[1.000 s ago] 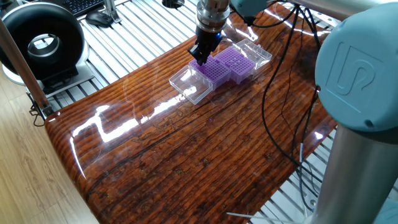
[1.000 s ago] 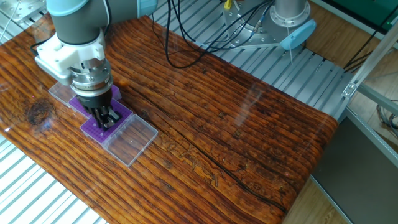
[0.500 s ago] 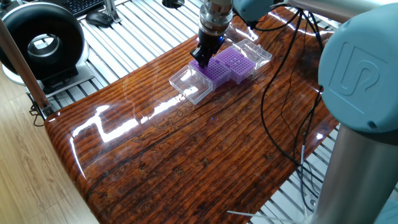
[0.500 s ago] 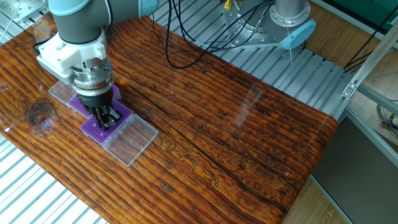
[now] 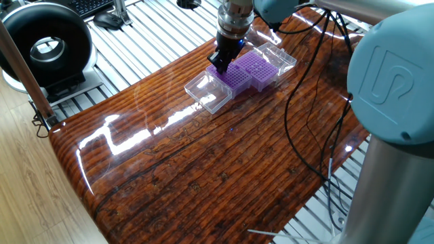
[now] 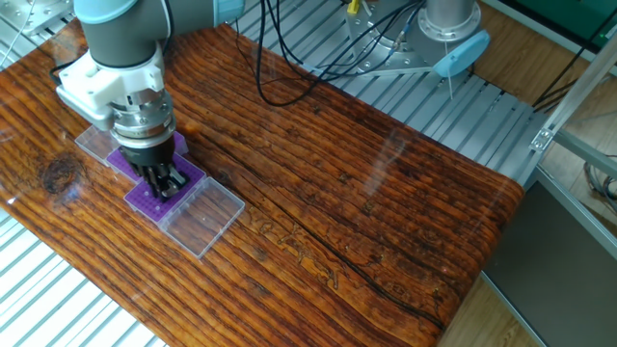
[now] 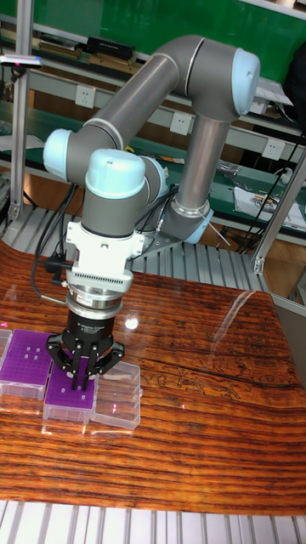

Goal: Transfer all small pipette tips from one holder to another

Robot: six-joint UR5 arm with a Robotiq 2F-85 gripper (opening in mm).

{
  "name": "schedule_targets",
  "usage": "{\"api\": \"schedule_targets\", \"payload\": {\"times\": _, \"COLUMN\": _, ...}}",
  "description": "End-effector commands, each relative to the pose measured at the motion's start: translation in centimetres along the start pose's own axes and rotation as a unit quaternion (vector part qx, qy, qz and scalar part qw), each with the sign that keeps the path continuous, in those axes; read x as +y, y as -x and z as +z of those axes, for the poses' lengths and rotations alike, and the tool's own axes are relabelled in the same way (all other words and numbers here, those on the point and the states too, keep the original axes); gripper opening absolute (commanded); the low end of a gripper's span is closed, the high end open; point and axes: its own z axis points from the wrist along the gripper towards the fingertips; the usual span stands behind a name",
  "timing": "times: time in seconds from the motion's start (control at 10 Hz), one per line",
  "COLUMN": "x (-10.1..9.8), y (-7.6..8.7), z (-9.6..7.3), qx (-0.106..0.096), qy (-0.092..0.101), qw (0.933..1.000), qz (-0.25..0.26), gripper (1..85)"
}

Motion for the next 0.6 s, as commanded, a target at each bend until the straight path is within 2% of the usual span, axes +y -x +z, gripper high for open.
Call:
{"api": "schedule_targets", "payload": {"times": 0.0, "x": 0.11, "y": 0.39, "z": -0.24, "qx": -0.002, "qy": 0.011, "qw": 0.9999, "qz": 0.002, "gripper": 21.0}}
{"api": "schedule_targets", "payload": {"times": 0.2, "x": 0.17, "y": 0.59, "z": -0.18, "qx": -0.005, "qy": 0.012, "qw": 0.9999, "qz": 0.005, "gripper": 16.7}}
{"api": "schedule_targets", "payload": {"times": 0.5, "x": 0.3, "y": 0.67, "z": 0.09, "qx": -0.008, "qy": 0.014, "qw": 0.9999, "qz": 0.004, "gripper": 15.7}}
